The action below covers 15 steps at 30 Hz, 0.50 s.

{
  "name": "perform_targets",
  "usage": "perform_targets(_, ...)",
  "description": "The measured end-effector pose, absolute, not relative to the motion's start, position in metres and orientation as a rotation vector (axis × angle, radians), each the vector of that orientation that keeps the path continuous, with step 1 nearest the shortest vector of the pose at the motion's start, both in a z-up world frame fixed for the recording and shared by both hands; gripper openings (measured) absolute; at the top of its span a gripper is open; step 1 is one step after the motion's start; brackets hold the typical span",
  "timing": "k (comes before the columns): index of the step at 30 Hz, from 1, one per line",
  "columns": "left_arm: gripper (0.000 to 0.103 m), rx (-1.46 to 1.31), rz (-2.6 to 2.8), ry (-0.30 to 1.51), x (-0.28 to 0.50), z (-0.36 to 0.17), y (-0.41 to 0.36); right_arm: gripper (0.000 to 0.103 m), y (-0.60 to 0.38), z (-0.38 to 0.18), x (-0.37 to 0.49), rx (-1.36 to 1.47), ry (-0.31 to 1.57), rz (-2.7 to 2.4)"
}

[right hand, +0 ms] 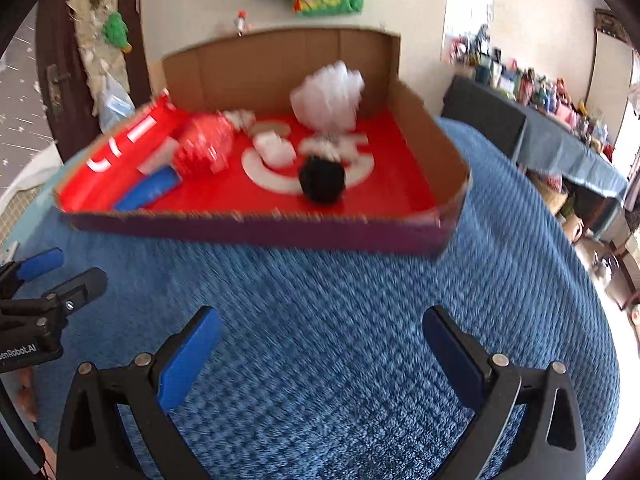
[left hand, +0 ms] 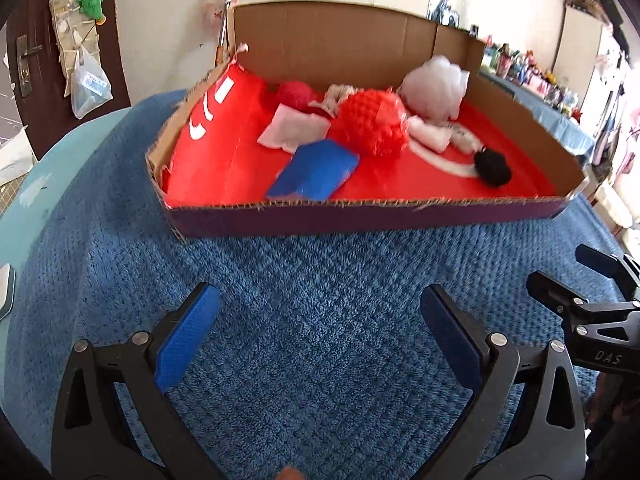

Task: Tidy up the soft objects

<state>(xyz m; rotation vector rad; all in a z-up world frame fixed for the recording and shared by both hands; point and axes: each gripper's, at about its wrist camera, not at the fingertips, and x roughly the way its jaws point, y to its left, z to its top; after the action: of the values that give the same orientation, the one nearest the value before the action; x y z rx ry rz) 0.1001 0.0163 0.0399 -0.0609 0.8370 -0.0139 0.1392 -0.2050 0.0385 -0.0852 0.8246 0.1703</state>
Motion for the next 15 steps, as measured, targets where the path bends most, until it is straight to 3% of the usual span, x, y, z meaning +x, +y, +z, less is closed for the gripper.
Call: perform_targets(15,0.103,0.005,0.06,0.901,0.098,0.026,0.0,0.103,-0.211,0.022,0.135,-0.082,0.894,0.13)
